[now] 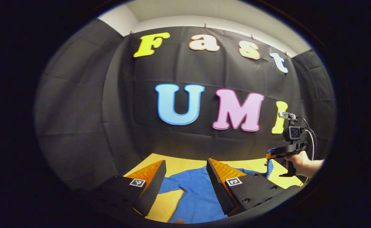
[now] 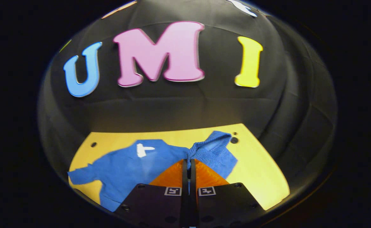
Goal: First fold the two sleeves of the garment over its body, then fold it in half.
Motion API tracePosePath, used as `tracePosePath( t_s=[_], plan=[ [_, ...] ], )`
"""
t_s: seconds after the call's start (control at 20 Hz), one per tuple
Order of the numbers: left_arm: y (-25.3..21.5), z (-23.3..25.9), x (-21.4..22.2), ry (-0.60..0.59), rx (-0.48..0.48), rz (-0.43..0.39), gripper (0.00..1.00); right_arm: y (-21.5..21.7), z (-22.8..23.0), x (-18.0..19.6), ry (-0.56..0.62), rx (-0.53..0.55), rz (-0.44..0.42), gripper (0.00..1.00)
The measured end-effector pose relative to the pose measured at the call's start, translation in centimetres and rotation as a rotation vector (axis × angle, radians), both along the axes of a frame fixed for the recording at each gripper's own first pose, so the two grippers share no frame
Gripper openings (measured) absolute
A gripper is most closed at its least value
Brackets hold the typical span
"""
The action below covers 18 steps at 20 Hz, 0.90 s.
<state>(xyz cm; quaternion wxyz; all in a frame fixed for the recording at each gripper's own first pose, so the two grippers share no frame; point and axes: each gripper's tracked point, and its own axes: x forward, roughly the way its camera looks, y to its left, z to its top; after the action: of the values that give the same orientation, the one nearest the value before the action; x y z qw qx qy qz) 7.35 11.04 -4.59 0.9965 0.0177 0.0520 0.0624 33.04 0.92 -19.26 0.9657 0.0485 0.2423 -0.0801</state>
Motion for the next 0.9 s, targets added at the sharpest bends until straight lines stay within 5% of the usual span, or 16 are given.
tracePosePath(
  t_s=[0.2, 0.4, 0.9],
  plan=[
    [6.3, -2.6, -1.3, 0.046, 0.057, 0.090, 0.74, 13.5, -4.6, 2.7, 0.036, 0.017, 0.178, 0.04],
    [11.2, -4.6, -1.2, 0.094, 0.009, 0.171, 0.74, 22.7, -9.8, 4.0, 0.127, 0.019, 0.294, 0.04],
    [18.8, -10.9, 2.5, 0.253, -0.129, 0.327, 0.75, 27.5, -20.4, 6.5, 0.349, 0.124, 0.333, 0.05]
  ],
)
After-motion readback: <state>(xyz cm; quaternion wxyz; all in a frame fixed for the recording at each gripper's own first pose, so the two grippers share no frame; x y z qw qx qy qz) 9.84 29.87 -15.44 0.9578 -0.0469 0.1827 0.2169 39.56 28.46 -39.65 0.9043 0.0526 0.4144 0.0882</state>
